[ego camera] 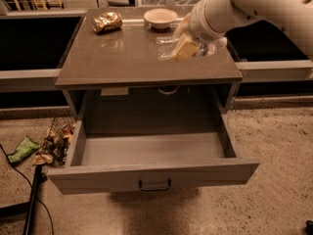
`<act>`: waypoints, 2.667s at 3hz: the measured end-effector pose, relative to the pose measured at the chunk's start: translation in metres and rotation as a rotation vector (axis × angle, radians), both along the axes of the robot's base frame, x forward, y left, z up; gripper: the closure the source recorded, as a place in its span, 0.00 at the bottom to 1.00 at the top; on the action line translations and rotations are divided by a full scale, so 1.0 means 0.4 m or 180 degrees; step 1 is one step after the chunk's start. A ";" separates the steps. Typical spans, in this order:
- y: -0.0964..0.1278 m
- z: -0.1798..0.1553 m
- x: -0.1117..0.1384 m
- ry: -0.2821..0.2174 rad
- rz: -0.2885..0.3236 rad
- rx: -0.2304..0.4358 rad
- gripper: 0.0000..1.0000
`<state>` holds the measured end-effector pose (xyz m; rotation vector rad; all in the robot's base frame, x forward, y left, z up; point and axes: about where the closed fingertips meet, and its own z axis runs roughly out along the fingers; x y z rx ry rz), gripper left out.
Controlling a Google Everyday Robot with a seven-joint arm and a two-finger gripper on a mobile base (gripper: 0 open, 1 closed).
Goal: Pick water bottle from top drawer and place on counter
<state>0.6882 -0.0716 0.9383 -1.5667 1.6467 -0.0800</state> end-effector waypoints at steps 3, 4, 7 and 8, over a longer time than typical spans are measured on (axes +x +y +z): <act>0.060 -0.073 0.236 0.0469 -0.0390 0.0378 0.74; 0.066 -0.094 0.261 0.0539 -0.0442 0.0435 0.51; 0.079 -0.128 0.286 0.0640 -0.0481 0.0500 0.00; 0.062 -0.097 0.278 0.0495 -0.0460 0.0565 0.00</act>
Offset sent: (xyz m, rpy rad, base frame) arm 0.1045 0.0188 -0.0203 0.1430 0.1486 -0.1496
